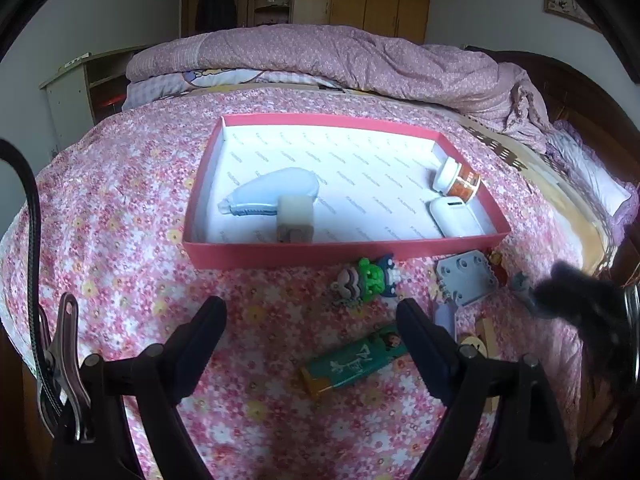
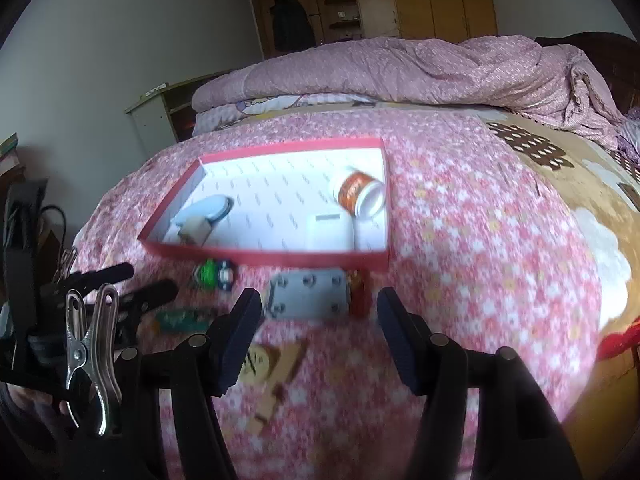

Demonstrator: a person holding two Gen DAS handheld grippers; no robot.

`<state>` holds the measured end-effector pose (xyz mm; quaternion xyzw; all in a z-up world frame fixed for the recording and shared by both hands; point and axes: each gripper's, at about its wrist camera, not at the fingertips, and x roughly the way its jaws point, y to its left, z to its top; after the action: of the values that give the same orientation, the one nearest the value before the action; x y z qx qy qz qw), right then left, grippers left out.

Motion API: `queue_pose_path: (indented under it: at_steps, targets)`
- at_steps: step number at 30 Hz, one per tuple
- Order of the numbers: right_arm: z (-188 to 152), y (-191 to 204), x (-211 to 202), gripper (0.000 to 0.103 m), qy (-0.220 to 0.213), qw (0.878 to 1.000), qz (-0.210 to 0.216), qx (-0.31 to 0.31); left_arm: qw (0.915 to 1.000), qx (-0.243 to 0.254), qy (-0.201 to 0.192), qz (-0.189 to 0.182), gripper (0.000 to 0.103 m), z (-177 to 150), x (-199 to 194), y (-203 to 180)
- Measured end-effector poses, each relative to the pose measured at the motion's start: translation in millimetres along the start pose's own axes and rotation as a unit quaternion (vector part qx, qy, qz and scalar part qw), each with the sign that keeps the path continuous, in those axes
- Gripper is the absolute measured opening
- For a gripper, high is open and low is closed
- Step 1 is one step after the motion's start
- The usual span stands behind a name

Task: Organize rigid objects
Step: 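Open both tools and withdraw them from the tray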

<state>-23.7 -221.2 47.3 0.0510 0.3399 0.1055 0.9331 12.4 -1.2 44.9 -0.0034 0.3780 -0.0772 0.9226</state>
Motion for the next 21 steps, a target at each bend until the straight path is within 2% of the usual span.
queue_pose_path:
  at_steps: [9, 12, 21]
  targets:
    - [-33.6, -3.1, -5.9, 0.062, 0.021, 0.999, -0.017, -0.025, 0.9995, -0.024, 0.01, -0.018, 0.09, 1.0, 20.5, -6.8]
    - [-42.3, -1.3, 0.9, 0.062, 0.034, 0.999, -0.016, -0.033, 0.9995, -0.026, 0.01, -0.013, 0.09, 2.5, 29.0, -9.4]
    - [-56.8, -3.6, 16.8, 0.062, 0.058, 0.998, -0.009, -0.026, 1.0, 0.005, 0.007, 0.0, 0.086, 7.1, 44.4, -27.5]
